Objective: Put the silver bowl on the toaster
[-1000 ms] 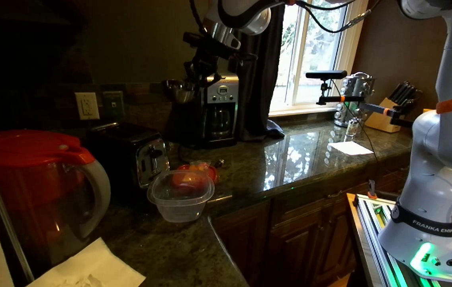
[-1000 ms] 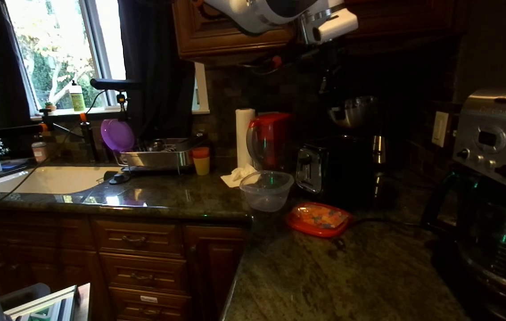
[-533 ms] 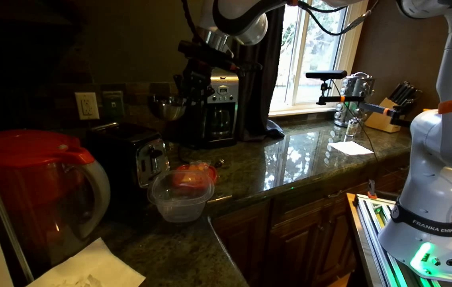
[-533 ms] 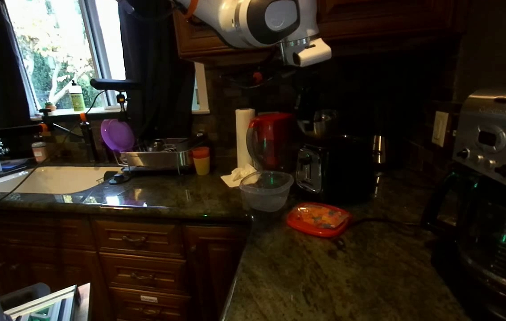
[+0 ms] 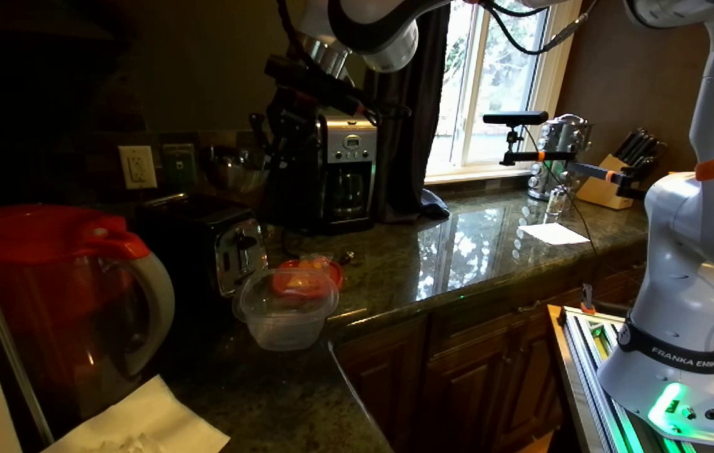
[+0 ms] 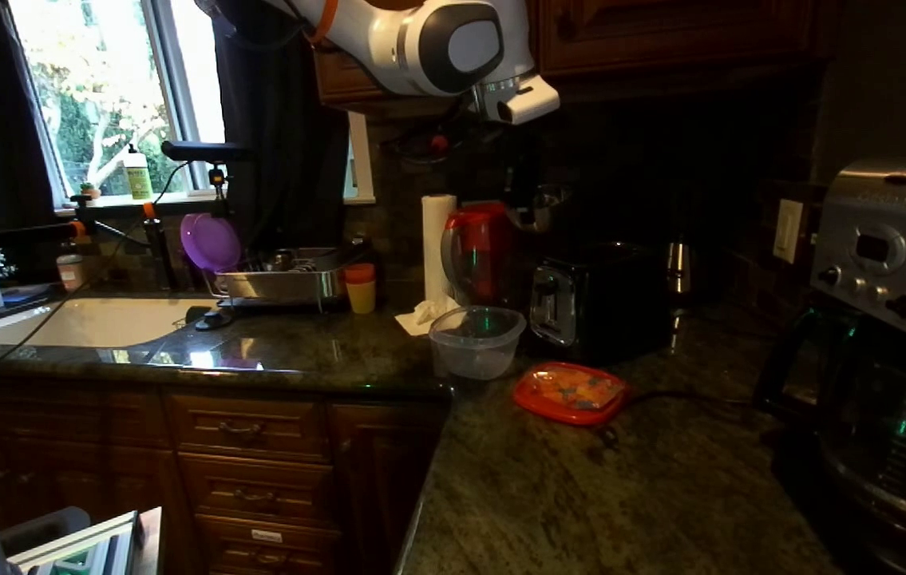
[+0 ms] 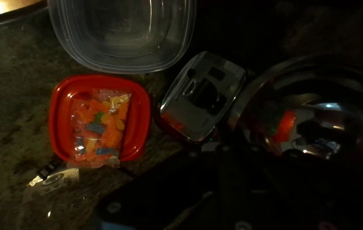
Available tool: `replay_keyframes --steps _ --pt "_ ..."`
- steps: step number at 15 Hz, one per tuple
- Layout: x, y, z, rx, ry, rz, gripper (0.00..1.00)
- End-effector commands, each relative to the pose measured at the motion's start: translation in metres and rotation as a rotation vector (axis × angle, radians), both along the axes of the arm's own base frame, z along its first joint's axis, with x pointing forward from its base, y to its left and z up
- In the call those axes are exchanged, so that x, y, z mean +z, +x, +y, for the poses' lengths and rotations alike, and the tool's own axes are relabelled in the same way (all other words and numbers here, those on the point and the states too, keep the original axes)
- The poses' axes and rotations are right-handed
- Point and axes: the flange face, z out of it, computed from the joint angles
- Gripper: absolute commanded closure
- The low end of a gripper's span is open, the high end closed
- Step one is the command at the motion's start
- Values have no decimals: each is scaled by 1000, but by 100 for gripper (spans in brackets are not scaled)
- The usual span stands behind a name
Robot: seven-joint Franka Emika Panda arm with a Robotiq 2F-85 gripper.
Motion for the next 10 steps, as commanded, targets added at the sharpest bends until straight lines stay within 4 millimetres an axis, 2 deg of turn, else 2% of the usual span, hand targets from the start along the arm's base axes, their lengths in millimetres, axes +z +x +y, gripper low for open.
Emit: replay_keyframes --steps 1,4,10 --pt "-1 9 6 -24 16 -32 99" --pt "-3 26 17 -29 18 -74 99" --pt "-22 66 29 -66 -71 -85 99"
